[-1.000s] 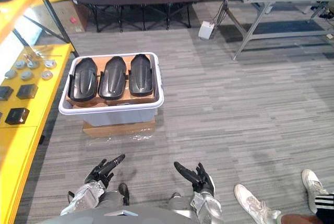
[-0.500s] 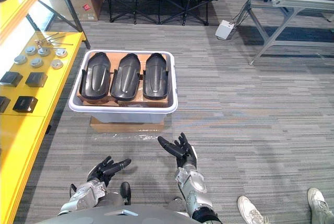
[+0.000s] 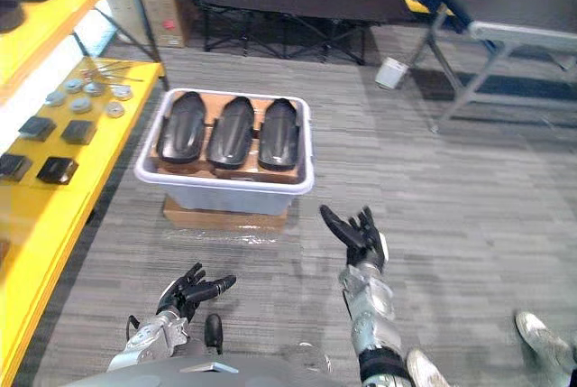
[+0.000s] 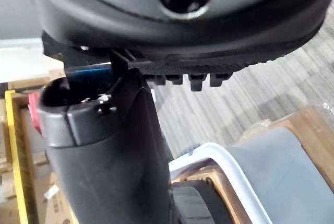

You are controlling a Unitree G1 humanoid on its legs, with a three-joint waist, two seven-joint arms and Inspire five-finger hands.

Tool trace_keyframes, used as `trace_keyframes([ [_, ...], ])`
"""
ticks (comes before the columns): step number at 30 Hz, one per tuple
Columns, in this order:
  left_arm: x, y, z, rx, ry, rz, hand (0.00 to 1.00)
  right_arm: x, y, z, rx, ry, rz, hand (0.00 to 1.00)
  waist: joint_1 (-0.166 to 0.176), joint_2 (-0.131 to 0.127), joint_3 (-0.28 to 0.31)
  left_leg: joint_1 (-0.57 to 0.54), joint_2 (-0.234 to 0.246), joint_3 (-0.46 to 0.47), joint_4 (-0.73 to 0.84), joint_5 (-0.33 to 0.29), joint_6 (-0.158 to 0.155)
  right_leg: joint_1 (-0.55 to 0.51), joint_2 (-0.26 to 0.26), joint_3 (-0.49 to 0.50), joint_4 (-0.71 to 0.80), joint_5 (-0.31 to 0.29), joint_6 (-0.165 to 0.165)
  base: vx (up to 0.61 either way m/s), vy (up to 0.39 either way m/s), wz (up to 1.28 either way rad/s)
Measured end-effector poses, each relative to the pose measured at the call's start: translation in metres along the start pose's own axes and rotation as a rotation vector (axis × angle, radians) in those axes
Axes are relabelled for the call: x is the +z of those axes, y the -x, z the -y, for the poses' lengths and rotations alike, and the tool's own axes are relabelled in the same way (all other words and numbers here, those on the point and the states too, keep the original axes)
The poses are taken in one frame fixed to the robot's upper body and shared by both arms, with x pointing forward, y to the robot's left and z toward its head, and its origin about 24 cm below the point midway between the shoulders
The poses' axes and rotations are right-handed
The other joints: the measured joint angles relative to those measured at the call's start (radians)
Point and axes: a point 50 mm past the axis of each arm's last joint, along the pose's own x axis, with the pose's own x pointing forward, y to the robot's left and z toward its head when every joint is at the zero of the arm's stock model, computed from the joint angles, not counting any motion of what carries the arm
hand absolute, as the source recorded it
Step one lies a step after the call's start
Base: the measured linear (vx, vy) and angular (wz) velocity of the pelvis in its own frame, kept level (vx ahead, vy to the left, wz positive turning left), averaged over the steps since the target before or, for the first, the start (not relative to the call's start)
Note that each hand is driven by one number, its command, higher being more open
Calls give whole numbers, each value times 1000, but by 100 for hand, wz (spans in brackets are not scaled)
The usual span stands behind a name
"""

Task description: Walk over and take three plastic housings, then place them on the shelf

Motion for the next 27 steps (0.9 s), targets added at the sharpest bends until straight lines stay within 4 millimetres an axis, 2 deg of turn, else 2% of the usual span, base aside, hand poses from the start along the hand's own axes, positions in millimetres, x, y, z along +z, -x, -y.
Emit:
trace_keyframes([
  [1,-3,1,-2,10,-14,-6,100,-12,9,6,-24,-9,-34,100,-1,27,-9,13,17,-25,10,-7,13,-81,-1,92,166,85,-97,41,155,38],
  [2,-3,1,-2,9,-17,-6,100,-17,12,7,-30,-12,-48,100,-1,38,-3,27,26,-37,12,-7,20,-99,6,122,210,122,-101,46,176,49],
  [3,-3,2,-5,17,-19,-8,100,-27,18,6,-27,-6,-78,100,-6,50,6,37,37,-49,16,-14,25,-111,24,163,228,113,-95,110,202,46],
  [4,-3,4,-14,46,-5,-5,100,-39,25,0,-15,-19,-113,100,-7,41,4,49,42,-66,20,-26,34,-110,54,226,191,86,-68,75,162,44],
  [5,-4,5,-17,60,9,-4,100,-42,26,-2,-12,-29,-119,100,-7,39,2,52,42,-75,18,-28,35,-109,68,240,163,85,-67,83,154,36],
  [8,-6,9,-29,114,95,-4,100,-41,24,-6,-13,-39,-114,100,-2,43,2,62,37,-103,4,-28,35,-106,122,282,45,98,-48,114,112,32],
  [10,-9,12,-36,142,98,-15,100,-36,20,-8,-18,-40,-98,100,7,45,2,62,31,-109,5,-21,42,-98,140,277,1,100,-44,120,71,20],
  [11,-10,13,-39,154,102,-22,100,-32,17,-9,-21,-38,-85,100,20,46,1,62,28,-109,6,-22,41,-83,151,267,-42,102,-41,114,37,9],
  [14,-21,19,-43,190,104,-54,100,-15,2,-17,-27,-19,-33,100,26,44,1,58,12,-113,4,-24,37,-31,169,236,-180,113,-28,93,-11,6],
  [18,-16,17,-41,182,97,-39,100,7,-12,-19,-60,-3,19,100,34,41,1,-1,-7,-102,10,-22,29,-24,194,204,-301,139,-19,6,-100,-7],
  [19,-15,16,-41,180,94,-35,100,10,-13,-18,-80,-11,29,100,34,39,4,-11,-12,-101,11,-20,24,-26,195,194,-308,161,-26,-27,-150,-10],
  [20,-11,13,-39,171,92,-27,100,15,-15,-13,-128,-19,46,100,39,43,11,-36,-16,-91,10,-17,17,-39,193,185,-333,147,-45,-39,-137,-13],
  [21,-8,10,-35,151,85,-18,100,25,-18,-9,-169,-23,75,100,39,54,33,-53,-8,-78,7,-20,2,-53,196,185,-345,146,-48,-49,-127,-16],
  [22,-6,9,-32,139,76,-15,100,29,-19,-5,-195,-25,86,100,37,60,47,-59,0,-64,6,-21,1,-61,199,185,-344,148,-50,-56,-100,-6],
  [23,-6,8,-30,115,38,-19,100,35,-20,3,-252,-35,107,100,23,78,67,-63,18,-12,3,-19,-10,-68,201,181,-342,148,-51,-46,-76,3],
  [25,-8,9,-28,104,24,-30,100,43,-19,16,-324,-45,132,100,0,91,80,-62,23,21,-21,-7,-19,-84,203,191,-339,148,-51,-36,-54,-11],
  [27,-6,8,-29,104,19,-25,100,51,-19,21,-350,-38,156,100,-12,91,95,-64,23,44,-37,2,-11,-108,204,215,-333,151,-52,-25,-4,-39],
])
